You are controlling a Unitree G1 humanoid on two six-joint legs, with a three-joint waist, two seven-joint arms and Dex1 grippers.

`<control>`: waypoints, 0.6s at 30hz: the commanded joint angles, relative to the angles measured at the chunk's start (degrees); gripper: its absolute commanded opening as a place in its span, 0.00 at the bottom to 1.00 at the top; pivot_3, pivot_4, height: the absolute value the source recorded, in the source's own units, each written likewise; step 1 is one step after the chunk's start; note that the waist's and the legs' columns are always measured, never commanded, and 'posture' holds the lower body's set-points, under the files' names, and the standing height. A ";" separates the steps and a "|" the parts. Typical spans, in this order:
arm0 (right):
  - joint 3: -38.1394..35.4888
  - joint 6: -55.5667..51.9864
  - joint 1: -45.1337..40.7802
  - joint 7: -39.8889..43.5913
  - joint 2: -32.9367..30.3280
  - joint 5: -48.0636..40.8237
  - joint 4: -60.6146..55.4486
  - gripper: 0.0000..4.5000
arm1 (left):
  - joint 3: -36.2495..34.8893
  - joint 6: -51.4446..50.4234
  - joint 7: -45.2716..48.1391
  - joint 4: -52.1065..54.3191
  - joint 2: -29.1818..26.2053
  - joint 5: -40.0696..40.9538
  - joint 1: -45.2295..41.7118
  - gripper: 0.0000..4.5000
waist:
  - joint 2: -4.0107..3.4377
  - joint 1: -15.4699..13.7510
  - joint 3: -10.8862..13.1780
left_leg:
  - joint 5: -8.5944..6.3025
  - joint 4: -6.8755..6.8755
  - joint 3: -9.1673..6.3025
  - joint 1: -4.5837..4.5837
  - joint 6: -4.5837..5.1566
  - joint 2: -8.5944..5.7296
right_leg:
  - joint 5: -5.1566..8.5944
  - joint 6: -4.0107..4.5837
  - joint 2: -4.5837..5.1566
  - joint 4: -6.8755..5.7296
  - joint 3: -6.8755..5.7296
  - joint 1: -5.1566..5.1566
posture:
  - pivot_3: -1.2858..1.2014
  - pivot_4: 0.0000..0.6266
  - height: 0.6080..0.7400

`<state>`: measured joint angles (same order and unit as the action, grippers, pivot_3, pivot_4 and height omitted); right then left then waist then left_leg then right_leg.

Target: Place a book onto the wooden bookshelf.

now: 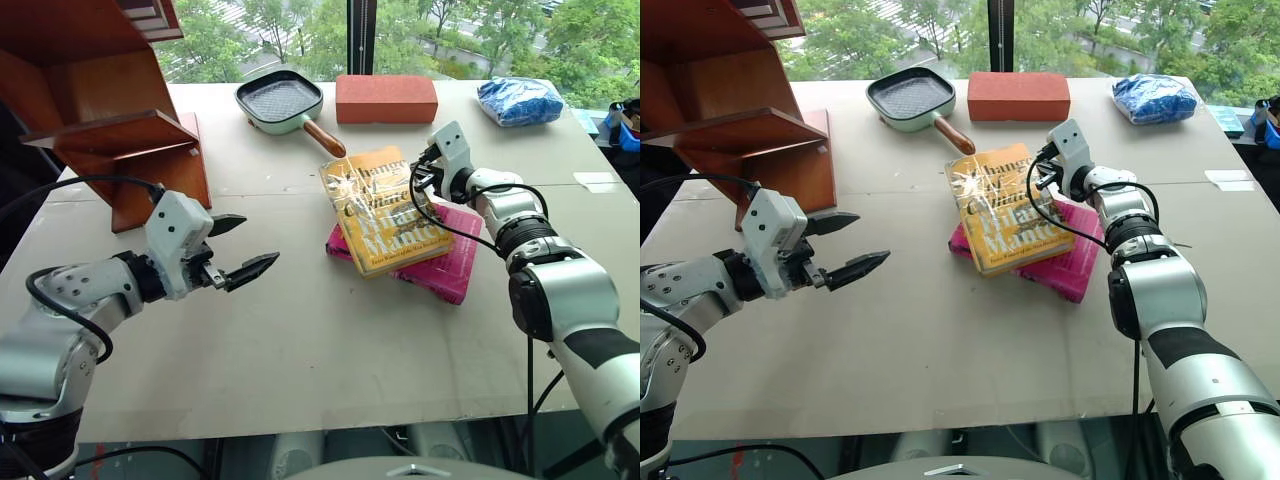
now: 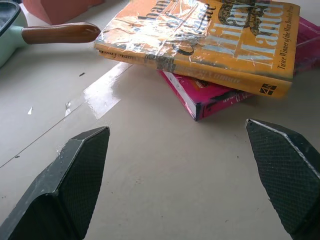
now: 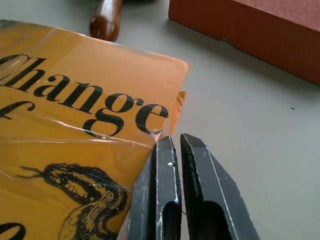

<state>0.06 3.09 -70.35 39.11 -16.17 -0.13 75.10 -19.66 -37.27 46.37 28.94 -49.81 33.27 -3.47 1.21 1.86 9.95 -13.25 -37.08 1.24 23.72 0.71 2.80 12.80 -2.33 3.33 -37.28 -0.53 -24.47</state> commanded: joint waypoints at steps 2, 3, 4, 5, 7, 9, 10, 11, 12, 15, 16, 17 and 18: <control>-0.73 1.28 -2.78 5.90 0.59 0.21 -0.42 0.01 | -1.42 0.21 -0.60 2.86 -0.15 1.12 0.11 1.00 | 0.00 0.36 0.00 | 0.00 -0.06 0.00 -0.01 0.00 0.00 | 0.00 0.00 0.00 -0.09 0.00 0.00 | 0.52 0.24 1.00; -0.62 1.22 -2.87 6.90 0.71 0.35 -0.36 0.01 | -1.47 0.15 -0.66 3.02 -0.14 1.22 0.26 1.00 | 0.00 0.39 0.00 | 0.00 -0.07 -0.01 -0.02 0.00 0.00 | 0.00 0.00 0.00 -0.13 0.01 0.00 | 0.52 0.24 1.00; -0.45 1.24 -2.90 8.12 0.82 0.52 -0.32 0.01 | -1.55 0.11 -0.71 3.18 -0.12 1.28 0.49 1.00 | 0.00 0.44 0.00 | 0.00 -0.07 -0.01 -0.03 0.00 0.00 | 0.00 0.00 0.00 -0.15 0.00 0.00 | 0.52 0.24 1.00; -0.39 1.27 -2.91 8.94 0.85 0.67 -0.30 0.01 | -1.56 0.08 -0.81 3.36 -0.10 1.33 0.66 1.00 | 0.00 0.46 0.00 | 0.00 -0.08 -0.01 -0.04 0.00 0.00 | 0.00 0.00 0.00 -0.18 0.01 0.00 | 0.52 0.24 1.00; -0.42 1.14 -2.86 10.81 1.03 0.93 -0.32 0.01 | -1.77 -0.05 -1.04 3.81 -0.08 1.50 1.14 1.00 | 0.00 0.47 0.00 | 0.00 -0.09 -0.01 -0.04 0.00 0.00 | 0.00 0.00 0.00 -0.26 0.01 -0.05 | 0.52 0.24 1.00; -0.38 1.14 -2.77 13.22 1.38 1.08 -0.47 0.01 | -2.11 -0.15 -1.20 4.14 -0.05 1.67 1.73 1.00 | -0.01 0.51 0.00 | 0.00 -0.11 -0.01 -0.04 0.00 0.00 | 0.01 0.01 0.00 -0.32 0.02 -0.06 | 0.52 0.24 1.00; -0.43 0.92 -2.73 14.18 1.51 1.07 -0.54 0.01 | -2.20 -0.21 -1.35 4.33 -0.01 1.73 1.98 1.00 | -0.01 0.53 0.00 | 0.00 -0.11 -0.01 -0.05 0.00 0.00 | 0.01 0.01 -0.01 -0.34 0.02 -0.07 | 0.52 0.24 1.00; -0.38 0.84 -2.67 15.00 1.62 1.16 -0.64 0.01 | -2.27 -0.22 -1.47 4.51 0.05 1.76 2.27 1.00 | -0.01 0.56 0.00 | 0.00 -0.11 -0.01 -0.05 0.00 0.00 | 0.01 0.01 -0.01 -0.36 0.03 -0.09 | 0.52 0.24 1.00; -0.33 0.82 -2.59 15.78 1.69 1.25 -0.73 0.01 | -2.32 -0.29 -1.63 4.69 0.10 1.86 2.52 1.00 | -0.01 0.57 0.01 | 0.00 -0.11 -0.01 -0.06 0.00 0.00 | 0.01 0.01 -0.02 -0.38 0.03 -0.09 | 0.52 0.24 1.00; -0.50 0.55 -2.41 17.84 1.98 1.24 -1.05 0.01 | -2.45 -0.48 -1.91 5.11 0.18 2.07 3.14 1.00 | -0.01 0.53 0.01 | 0.00 -0.11 -0.01 -0.05 0.00 0.00 | 0.01 0.01 -0.02 -0.39 0.04 -0.11 | 0.52 0.24 1.00; -0.51 0.46 -2.38 18.31 2.06 1.28 -1.17 0.01 | -2.51 -0.55 -1.91 5.15 0.19 2.15 3.30 1.00 | -0.01 0.52 0.01 | 0.01 -0.11 -0.02 -0.05 -0.01 0.00 | 0.01 0.01 -0.02 -0.39 0.04 -0.11 | 0.52 0.24 1.00; -0.53 0.36 -2.36 18.66 2.09 1.33 -1.25 0.01 | -2.50 -0.64 -1.94 5.20 0.21 2.20 3.40 1.00 | -0.01 0.51 0.01 | 0.01 -0.12 -0.01 -0.05 -0.01 0.00 | 0.01 0.01 -0.02 -0.39 0.04 -0.10 | 0.52 0.24 1.00; -0.51 0.22 -2.32 19.15 2.07 1.36 -1.34 0.01 | -2.41 -0.65 -1.89 5.17 0.17 2.12 3.53 1.00 | -0.01 0.51 0.01 | 0.01 -0.12 -0.01 -0.04 -0.01 0.00 | 0.01 0.01 -0.02 -0.38 0.04 -0.10 | 0.52 0.24 1.00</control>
<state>0.04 3.04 -71.28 56.95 -13.95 1.62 75.29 -20.08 -38.27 44.66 32.13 -49.67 34.29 0.04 1.20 2.37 9.96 -13.25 -37.21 1.23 23.68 0.69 2.80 12.81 -2.31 3.31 -37.66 -0.49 -24.58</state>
